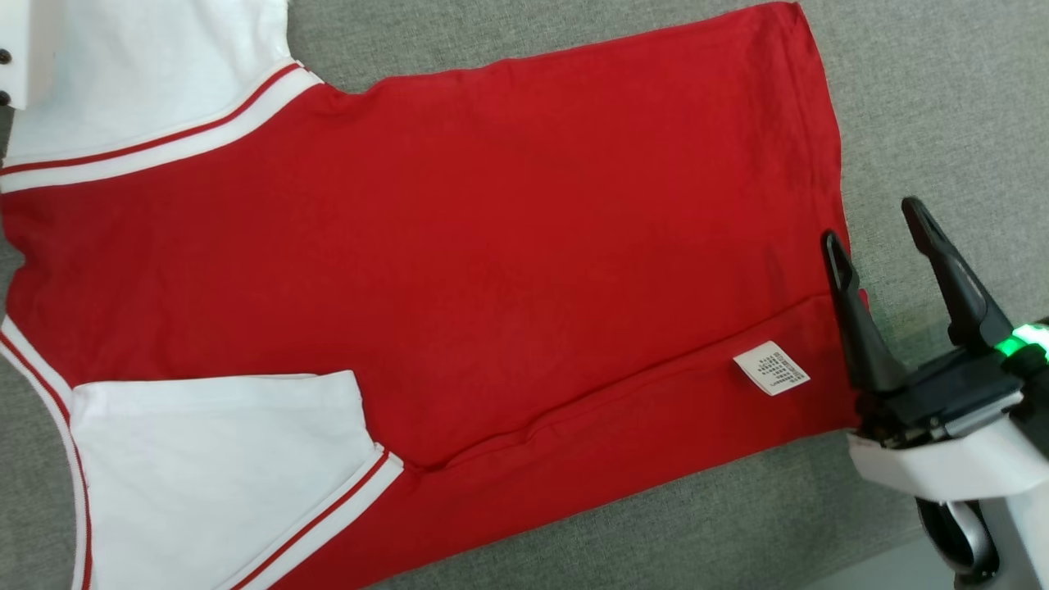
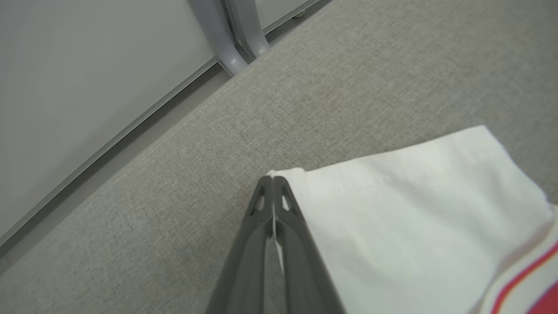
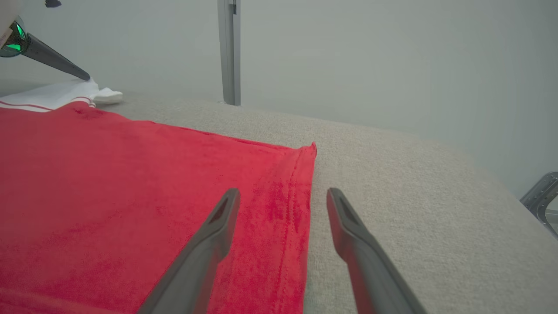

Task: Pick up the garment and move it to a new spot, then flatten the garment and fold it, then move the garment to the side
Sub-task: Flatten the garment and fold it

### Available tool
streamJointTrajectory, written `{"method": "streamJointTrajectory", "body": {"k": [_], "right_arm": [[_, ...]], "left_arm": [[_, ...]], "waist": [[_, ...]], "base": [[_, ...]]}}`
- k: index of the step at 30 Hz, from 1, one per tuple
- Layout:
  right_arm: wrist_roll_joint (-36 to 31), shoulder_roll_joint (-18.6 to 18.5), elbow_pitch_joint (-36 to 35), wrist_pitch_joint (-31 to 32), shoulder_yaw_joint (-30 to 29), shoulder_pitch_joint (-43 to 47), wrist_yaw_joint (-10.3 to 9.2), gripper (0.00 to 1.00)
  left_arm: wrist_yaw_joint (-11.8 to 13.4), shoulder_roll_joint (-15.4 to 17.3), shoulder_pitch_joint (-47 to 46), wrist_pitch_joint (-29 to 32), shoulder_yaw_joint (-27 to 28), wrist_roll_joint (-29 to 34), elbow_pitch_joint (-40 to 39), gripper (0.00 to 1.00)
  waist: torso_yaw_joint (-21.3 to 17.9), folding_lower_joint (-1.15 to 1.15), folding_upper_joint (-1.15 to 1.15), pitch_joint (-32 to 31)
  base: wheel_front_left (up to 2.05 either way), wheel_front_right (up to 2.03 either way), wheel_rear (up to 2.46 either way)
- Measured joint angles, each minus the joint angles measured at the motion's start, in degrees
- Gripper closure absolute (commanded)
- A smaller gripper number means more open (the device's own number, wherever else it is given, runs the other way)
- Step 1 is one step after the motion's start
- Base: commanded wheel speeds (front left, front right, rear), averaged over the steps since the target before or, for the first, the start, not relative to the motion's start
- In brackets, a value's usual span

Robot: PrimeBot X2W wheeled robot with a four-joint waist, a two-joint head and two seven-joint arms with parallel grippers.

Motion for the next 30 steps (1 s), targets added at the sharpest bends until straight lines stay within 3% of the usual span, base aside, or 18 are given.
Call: {"method": "streamJointTrajectory", "body": {"k": [4,8,12,13,18,23,30], "right_arm": [[3.0,-0.4,1.3,0.0,0.7,-3.3,0.0,0.0],[6.8,-2.9,7.4,2.2,4.0,-9.1,0.0,0.0],[11.1,-2.4,13.4,14.6,5.5,-18.3,0.0,0.0],[13.9,-0.5,16.7,21.8,4.8,-22.2,-0.03,0.0],[14.2,3.6,24.9,40.3,1.6,-29.3,-0.05,0.0],[9.6,7.4,30.1,49.1,-2.3,-35.0,-0.04,0.0],[4.4,11.0,38.0,55.1,-7.0,-39.2,-0.05,0.0]], "left_arm": [[0.0,0.3,0.8,-3.1,-1.1,-2.0,-1.1,1.0],[0.0,1.1,2.3,-5.7,-2.6,-4.4,-2.1,1.0],[-0.1,2.3,4.4,-7.8,-3.7,-7.1,-3.4,1.0],[-0.1,2.6,5.6,-8.4,-4.4,-8.3,-4.1,1.0],[-0.1,4.0,7.0,-9.8,-5.9,-9.7,-5.7,1.0],[-0.1,4.9,7.5,-10.2,-7.1,-10.0,-7.8,1.0],[-0.1,5.7,7.3,-9.8,-8.4,-9.4,-10.3,1.0]], "waist": [[0.5,0.0,0.0,-1.5],[1.0,0.0,0.0,-3.8],[1.3,0.0,0.0,-6.6],[1.4,0.0,0.0,-8.0],[2.2,0.0,0.0,-10.8],[3.7,0.0,0.0,-11.5],[5.0,0.0,0.0,-10.6]], "base": [[0.0,0.0,0.0],[0.0,0.0,0.0],[0.0,0.0,0.0],[0.0,0.0,0.0],[0.0,0.0,0.0],[0.0,0.0,0.0],[0.0,0.0,0.0]]}}
